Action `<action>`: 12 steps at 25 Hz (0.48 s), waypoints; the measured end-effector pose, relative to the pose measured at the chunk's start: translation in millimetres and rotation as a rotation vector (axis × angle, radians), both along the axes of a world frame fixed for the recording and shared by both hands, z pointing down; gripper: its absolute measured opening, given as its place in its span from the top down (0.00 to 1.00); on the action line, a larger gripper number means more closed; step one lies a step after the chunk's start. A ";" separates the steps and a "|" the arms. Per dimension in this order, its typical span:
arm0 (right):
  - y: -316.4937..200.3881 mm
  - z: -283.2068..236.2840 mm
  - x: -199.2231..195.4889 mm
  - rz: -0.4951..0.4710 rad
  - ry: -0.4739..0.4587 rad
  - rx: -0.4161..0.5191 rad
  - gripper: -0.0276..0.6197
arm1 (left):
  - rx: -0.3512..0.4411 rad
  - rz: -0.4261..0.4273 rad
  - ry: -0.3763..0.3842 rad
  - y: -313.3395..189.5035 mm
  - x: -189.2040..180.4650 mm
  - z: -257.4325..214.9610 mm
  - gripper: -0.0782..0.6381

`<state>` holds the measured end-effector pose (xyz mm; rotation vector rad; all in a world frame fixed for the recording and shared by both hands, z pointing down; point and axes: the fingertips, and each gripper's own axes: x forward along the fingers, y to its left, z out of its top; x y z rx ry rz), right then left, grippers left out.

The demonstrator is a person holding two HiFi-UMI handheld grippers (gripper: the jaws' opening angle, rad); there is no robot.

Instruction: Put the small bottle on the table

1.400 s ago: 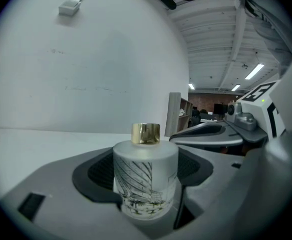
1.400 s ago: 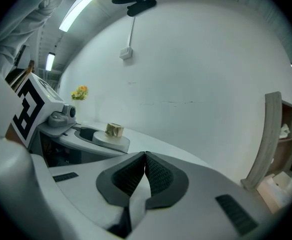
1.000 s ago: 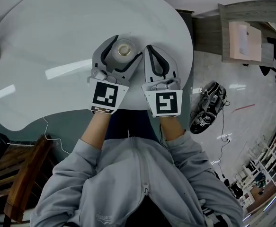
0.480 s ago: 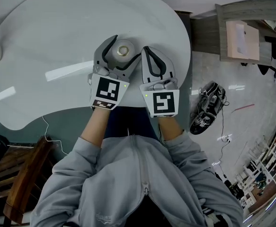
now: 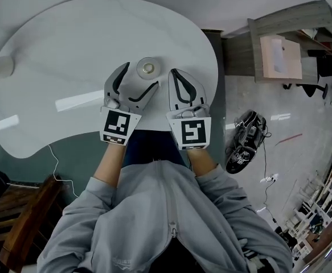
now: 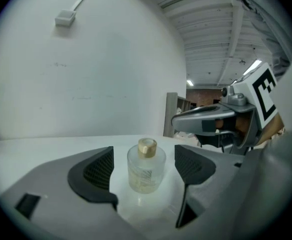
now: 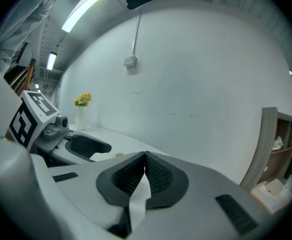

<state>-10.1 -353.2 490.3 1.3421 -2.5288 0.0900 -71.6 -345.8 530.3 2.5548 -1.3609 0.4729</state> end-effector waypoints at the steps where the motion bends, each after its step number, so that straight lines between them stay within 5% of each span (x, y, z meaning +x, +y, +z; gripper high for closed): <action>1: 1.8 -5.6 -1.1 -0.002 0.000 0.005 0.92 | 0.019 -0.001 0.007 3.2 -2.7 -9.3 0.36; 3: 4.4 -16.1 -3.3 -0.005 0.001 0.015 0.92 | 0.045 -0.013 0.016 8.3 -9.3 -25.8 0.39; 8: 8.1 -53.6 -4.4 0.010 -0.017 0.055 0.92 | 0.119 -0.060 0.030 14.5 -23.0 -72.5 0.77; 12: 11.9 -84.5 -6.9 -0.006 -0.016 0.111 0.92 | 0.166 -0.088 0.067 16.3 -22.8 -109.9 0.87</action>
